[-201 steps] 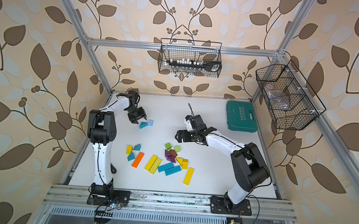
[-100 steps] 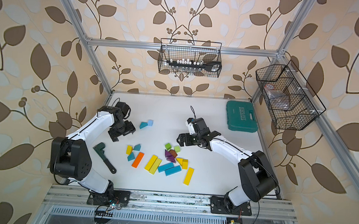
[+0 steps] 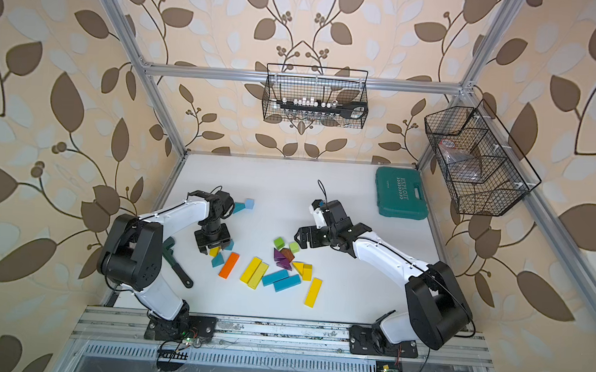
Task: Assemble a small pinwheel with building blocks
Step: Pick up the building block from the center of the board.
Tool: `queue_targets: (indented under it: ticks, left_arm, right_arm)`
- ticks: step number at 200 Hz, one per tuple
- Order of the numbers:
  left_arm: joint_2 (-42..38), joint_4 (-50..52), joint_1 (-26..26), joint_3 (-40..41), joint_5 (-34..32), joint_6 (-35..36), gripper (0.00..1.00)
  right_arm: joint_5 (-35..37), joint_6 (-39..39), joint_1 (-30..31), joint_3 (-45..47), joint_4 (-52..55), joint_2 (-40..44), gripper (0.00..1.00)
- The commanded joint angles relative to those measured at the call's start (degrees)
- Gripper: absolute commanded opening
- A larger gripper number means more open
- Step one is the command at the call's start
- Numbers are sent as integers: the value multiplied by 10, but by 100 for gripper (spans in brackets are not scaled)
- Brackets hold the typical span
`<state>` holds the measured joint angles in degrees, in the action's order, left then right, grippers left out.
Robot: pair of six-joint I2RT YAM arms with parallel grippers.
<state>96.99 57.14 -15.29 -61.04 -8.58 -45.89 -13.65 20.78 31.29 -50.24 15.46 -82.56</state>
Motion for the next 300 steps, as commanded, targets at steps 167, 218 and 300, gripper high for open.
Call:
queue_targets:
  ticks: [167,218,300]
  left_arm:
    - [-5,-45,77,-19,56,40,18]
    - [-137,-168,73,-15,244,64,8]
    - [-115,-396,-30,-38,445,5,3]
  right_arm:
    - [5,-8,12,0,6,-4,98]
    - [-3,-75,62,-18,-30,23,95]
    - [-8,-78,133,-121,-121,-79,88]
